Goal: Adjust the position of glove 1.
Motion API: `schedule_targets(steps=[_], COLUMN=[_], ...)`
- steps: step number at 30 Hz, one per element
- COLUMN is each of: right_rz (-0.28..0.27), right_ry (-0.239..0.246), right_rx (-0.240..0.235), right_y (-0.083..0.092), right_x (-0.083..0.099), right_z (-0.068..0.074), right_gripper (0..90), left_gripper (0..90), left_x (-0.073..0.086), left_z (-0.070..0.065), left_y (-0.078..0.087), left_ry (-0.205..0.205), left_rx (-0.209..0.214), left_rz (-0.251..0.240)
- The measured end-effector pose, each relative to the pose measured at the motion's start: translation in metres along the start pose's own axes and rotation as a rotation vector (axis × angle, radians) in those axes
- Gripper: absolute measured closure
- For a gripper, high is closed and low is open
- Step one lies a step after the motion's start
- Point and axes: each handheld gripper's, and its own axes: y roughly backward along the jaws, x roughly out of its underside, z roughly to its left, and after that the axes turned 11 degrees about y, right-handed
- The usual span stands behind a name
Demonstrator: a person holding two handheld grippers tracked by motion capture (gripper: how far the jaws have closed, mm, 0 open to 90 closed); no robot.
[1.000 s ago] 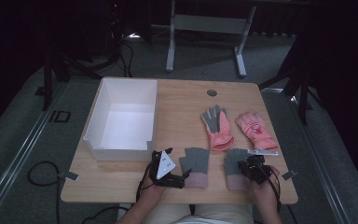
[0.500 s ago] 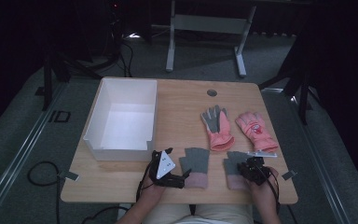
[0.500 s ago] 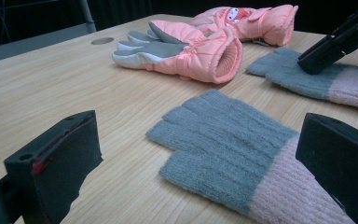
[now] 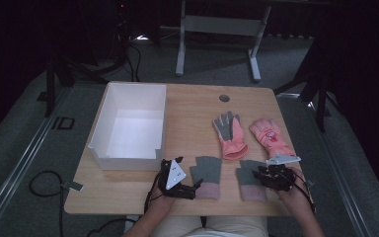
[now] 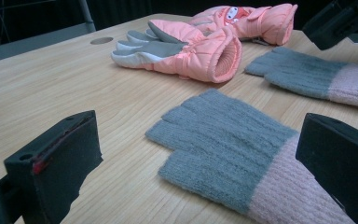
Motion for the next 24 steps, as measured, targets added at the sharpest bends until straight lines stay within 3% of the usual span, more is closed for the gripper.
schedule_targets(steps=[1,2,5,7,17,21,24], right_rz=[0.0,0.03,0.05,0.04,0.082,0.092,0.1], right_ry=[0.0,0.061,0.073,0.059,0.018,0.028,0.008], right_rx=[0.0,-0.017,-0.039,-0.063,-0.088,-0.067,-0.053], right_y=[0.0,-0.003,-0.006,-0.008,-0.023,-0.024,-0.024], right_x=[0.0,-0.001,-0.003,-0.002,0.011,0.01,0.009], right_z=[0.0,0.0,-0.001,-0.003,0.0,0.003,0.004], right_gripper=[64.2,63.1,61.8,61.8,58.0,63.7,70.5], left_gripper=[0.0,0.0,0.0,0.0,0.0,0.0,0.0], left_x=[0.0,0.0,0.0,0.0,0.0,0.0,0.0], left_z=[0.0,0.0,-0.001,0.0,0.0,0.0,-0.001], left_y=[0.0,0.0,0.0,0.0,0.0,0.0,0.0], left_ry=[0.0,-0.002,-0.002,-0.002,-0.003,-0.002,-0.002], left_rx=[0.0,0.0,-0.002,-0.001,-0.001,0.002,0.002], left_rz=[0.0,-0.001,0.0,0.0,0.001,0.001,0.001])
